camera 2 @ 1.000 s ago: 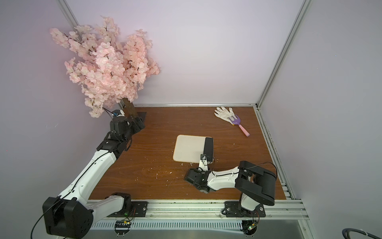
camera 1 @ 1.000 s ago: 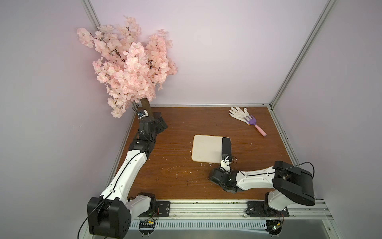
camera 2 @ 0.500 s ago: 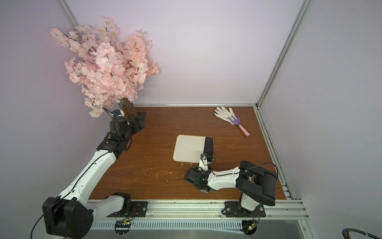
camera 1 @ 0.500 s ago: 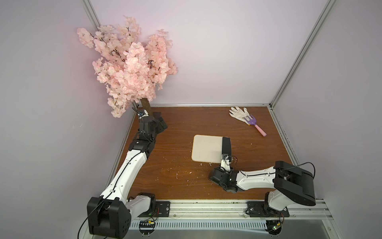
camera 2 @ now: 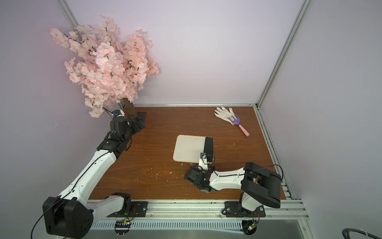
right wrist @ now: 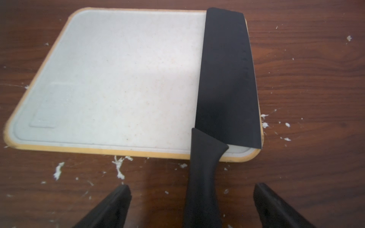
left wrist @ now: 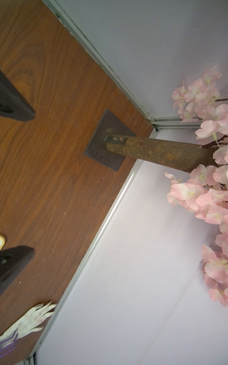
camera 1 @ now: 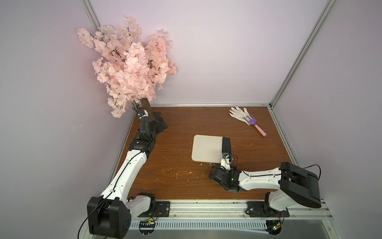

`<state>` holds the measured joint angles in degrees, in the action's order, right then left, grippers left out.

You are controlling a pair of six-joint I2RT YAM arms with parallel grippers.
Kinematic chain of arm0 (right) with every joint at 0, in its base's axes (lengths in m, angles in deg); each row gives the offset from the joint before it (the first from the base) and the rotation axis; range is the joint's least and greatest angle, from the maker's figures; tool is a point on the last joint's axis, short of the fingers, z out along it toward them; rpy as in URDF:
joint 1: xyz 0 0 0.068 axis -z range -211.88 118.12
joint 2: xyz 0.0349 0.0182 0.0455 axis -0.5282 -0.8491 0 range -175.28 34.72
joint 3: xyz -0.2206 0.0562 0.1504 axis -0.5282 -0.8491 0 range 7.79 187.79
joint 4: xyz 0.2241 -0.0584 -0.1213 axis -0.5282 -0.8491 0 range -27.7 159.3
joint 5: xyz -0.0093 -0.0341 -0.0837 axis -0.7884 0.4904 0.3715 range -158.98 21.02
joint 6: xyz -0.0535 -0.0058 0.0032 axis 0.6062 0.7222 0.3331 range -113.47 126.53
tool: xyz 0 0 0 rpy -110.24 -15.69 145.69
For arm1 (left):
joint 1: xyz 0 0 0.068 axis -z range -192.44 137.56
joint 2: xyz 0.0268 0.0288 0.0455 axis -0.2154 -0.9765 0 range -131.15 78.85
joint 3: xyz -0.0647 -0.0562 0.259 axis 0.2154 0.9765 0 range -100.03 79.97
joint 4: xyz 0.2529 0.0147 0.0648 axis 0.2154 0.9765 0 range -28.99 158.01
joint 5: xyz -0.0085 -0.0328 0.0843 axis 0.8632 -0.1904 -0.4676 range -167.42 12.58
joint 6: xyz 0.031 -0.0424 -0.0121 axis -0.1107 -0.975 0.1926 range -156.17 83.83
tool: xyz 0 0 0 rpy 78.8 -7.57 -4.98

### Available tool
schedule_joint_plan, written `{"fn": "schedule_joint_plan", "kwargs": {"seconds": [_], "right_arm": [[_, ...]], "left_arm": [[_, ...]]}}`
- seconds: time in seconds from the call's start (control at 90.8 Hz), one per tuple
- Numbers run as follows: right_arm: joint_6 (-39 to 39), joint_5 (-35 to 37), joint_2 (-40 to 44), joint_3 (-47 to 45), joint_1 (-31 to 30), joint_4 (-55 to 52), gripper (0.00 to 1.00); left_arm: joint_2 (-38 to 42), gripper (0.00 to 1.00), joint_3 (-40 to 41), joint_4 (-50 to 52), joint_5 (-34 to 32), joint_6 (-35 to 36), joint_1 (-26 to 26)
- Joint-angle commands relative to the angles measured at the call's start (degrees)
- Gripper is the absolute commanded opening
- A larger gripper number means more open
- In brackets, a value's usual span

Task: Align the knife with the edge of the cutting board
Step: Move the knife to the edge of the cutting board, then reset both arms

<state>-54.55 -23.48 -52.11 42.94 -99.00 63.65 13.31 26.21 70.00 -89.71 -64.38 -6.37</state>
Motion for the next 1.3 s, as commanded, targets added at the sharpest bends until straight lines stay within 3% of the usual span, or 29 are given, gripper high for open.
{"fn": "schedule_joint_plan", "kwargs": {"seconds": [0.0,0.297,0.484,0.693,0.914,1.013,1.189,1.288], "right_arm": [[2.3,1.0,2.2,-0.4,-0.2,1.2,0.99],[10.5,-1.0,8.2,0.8,0.2,2.3,0.99],[17.3,-5.7,17.6,0.0,4.9,3.5,0.99],[27.1,-15.0,28.2,-0.2,17.5,6.0,0.99],[36.4,-19.6,25.7,4.3,30.2,3.8,0.99],[39.4,-21.9,25.3,3.2,36.0,7.4,0.99],[42.1,-26.1,26.8,-2.2,46.2,17.8,0.99],[43.2,-26.2,26.5,-5.1,50.2,25.3,0.99]], "left_arm": [[-0.4,1.00,0.3,1.3,-1.1,0.8,-0.5],[-0.3,1.00,0.6,1.0,-1.6,1.2,-0.5],[0.9,1.00,1.8,-1.0,-3.3,2.9,1.0],[4.4,1.00,7.3,-8.6,-6.2,6.3,3.9],[4.9,1.00,12.8,-16.8,-6.5,9.6,4.1],[4.1,1.00,16.5,-21.6,-6.9,11.7,4.1],[5.7,1.00,29.0,-41.5,-6.7,17.4,4.2],[3.7,1.00,30.1,-44.0,-7.8,20.2,4.2]]}}
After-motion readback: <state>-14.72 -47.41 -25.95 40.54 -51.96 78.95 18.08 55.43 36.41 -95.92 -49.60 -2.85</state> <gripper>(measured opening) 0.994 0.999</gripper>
